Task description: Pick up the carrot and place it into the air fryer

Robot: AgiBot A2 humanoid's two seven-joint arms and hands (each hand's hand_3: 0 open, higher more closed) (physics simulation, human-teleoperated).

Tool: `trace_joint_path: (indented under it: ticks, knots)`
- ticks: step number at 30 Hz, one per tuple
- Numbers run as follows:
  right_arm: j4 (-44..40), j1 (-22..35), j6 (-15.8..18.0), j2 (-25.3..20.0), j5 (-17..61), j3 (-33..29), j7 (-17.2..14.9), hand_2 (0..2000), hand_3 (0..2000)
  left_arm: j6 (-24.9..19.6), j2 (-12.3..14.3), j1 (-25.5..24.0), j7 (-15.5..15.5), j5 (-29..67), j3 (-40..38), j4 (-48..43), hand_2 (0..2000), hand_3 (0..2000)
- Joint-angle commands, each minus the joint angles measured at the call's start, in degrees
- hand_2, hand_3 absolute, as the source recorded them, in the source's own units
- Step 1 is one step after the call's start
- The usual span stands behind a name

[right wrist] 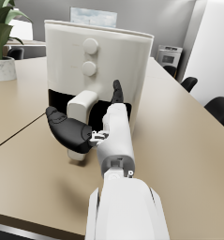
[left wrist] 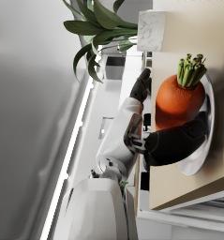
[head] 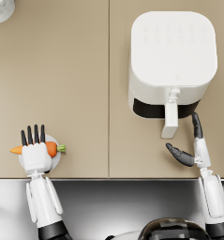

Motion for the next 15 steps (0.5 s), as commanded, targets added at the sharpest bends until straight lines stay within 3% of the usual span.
trace_joint_path:
  ticks: [1,2,6,8,11,15]
  knots:
    - [-0.3,1.0,0.0,-0.43,0.0,-0.4,0.0,0,0,-0.22,-0.29,0.85,0.08,0.0,1.43,5.29,1361,327]
    - [0.13,1.18,0.0,-0.59,0.0,-0.61,0.0,0,0,-0.73,-0.57,1.13,0.77,-2.45,1.58,5.54,2000,653]
    - [0.27,1.19,0.0,-0.96,0.0,-0.97,0.0,0,0,6.55,-0.75,1.59,4.29,-7.12,2.04,4.92,2000,1960]
    - [0.4,0.88,0.0,-1.04,0.0,-1.06,0.0,0,0,8.08,-0.64,1.08,5.46,-7.93,1.91,3.57,2000,2000]
    - [-0.6,0.38,0.0,-1.15,-0.01,-1.0,0.0,0,0,17.04,-0.3,0.41,8.02,-8.45,1.45,-2.45,2000,2000]
    - [-2.63,0.66,0.0,-1.59,-0.01,-0.18,0.0,0,0,21.08,0.08,-0.54,9.07,-11.09,1.33,-12.5,2000,2000]
